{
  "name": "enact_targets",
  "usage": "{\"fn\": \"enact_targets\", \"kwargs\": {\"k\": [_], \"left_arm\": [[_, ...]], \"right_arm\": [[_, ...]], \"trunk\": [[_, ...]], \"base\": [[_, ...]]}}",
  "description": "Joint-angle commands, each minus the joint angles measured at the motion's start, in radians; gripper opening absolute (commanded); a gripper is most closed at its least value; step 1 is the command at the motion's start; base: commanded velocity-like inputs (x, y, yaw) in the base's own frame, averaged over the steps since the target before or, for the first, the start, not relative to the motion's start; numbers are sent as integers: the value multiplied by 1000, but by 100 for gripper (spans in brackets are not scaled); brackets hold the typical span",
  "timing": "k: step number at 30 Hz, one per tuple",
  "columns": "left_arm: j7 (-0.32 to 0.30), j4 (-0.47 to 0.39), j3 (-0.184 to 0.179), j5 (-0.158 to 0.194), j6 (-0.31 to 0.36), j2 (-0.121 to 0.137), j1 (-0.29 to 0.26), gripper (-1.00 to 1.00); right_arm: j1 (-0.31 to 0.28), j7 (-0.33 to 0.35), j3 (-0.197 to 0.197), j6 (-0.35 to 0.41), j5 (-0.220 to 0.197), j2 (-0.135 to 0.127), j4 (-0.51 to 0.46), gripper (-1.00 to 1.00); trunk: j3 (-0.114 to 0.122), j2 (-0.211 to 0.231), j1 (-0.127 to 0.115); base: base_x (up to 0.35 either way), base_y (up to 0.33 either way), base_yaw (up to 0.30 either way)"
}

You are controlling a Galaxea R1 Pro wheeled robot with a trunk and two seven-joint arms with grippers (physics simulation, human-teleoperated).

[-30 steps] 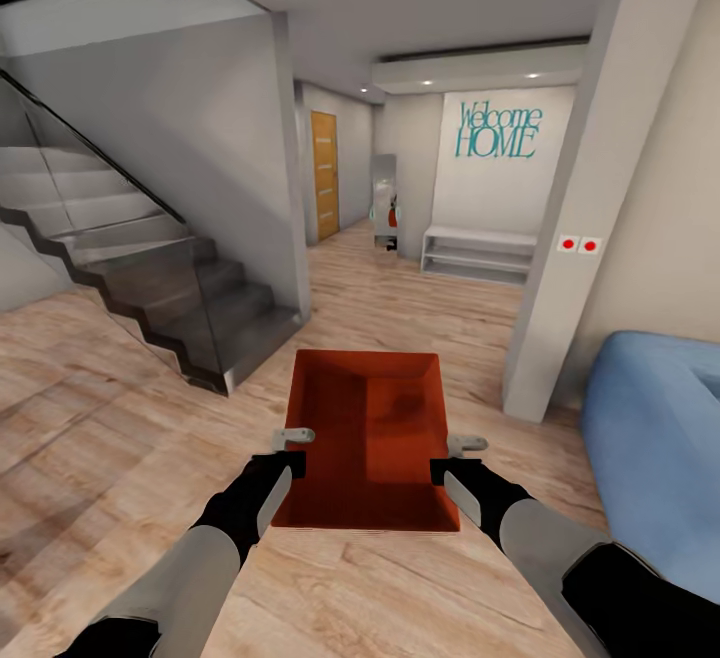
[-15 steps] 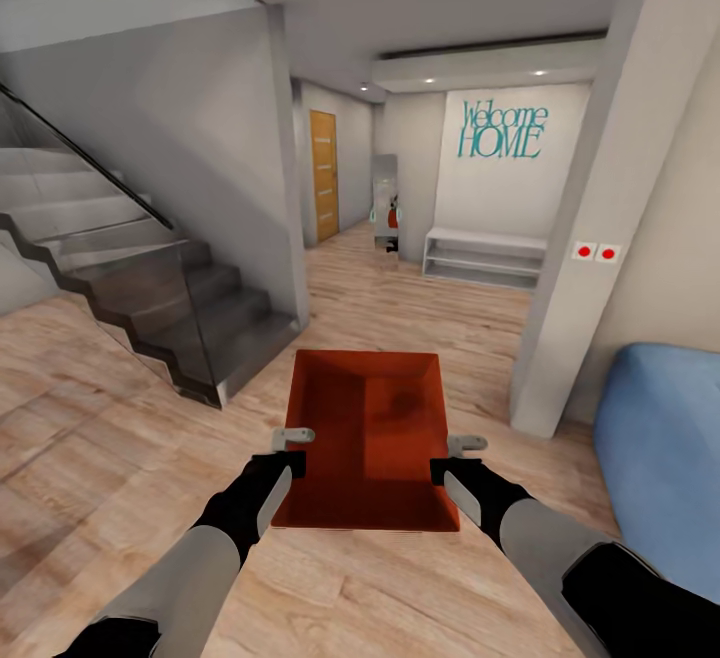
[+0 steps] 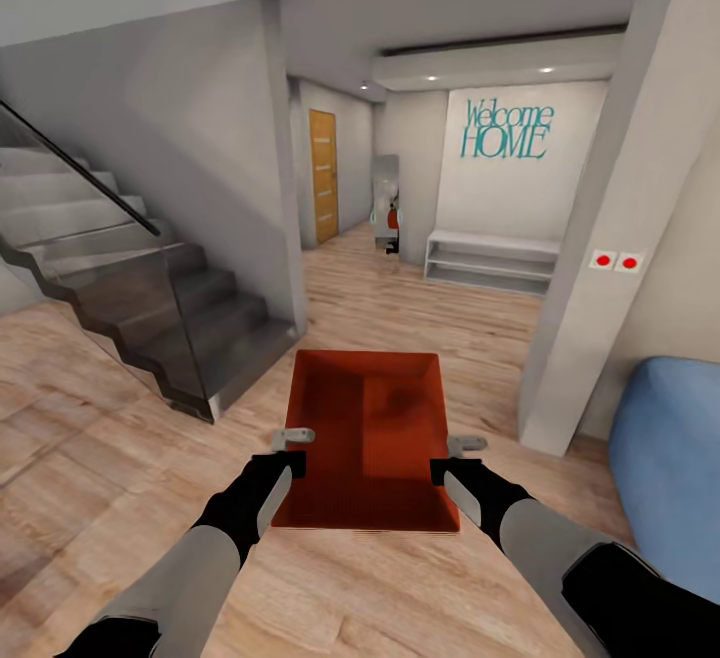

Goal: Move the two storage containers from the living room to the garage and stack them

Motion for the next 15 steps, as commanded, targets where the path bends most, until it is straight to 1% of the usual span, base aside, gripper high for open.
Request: {"fn": "enact_targets", "kwargs": {"k": [1,15], "left_arm": [[9,19,-14,32,45,1,0,-100],[9,20,-14,32,45,1,0,-100]], "right_arm": [[-2,-3,-5,5,14,-9,-5,-100],[-2,-3,-5,6,14,-9,-5,-100]], "trunk": [[-2,-2,1],[-2,-2,1]], "base": [[322,0,0],[322,0,-1]]}}
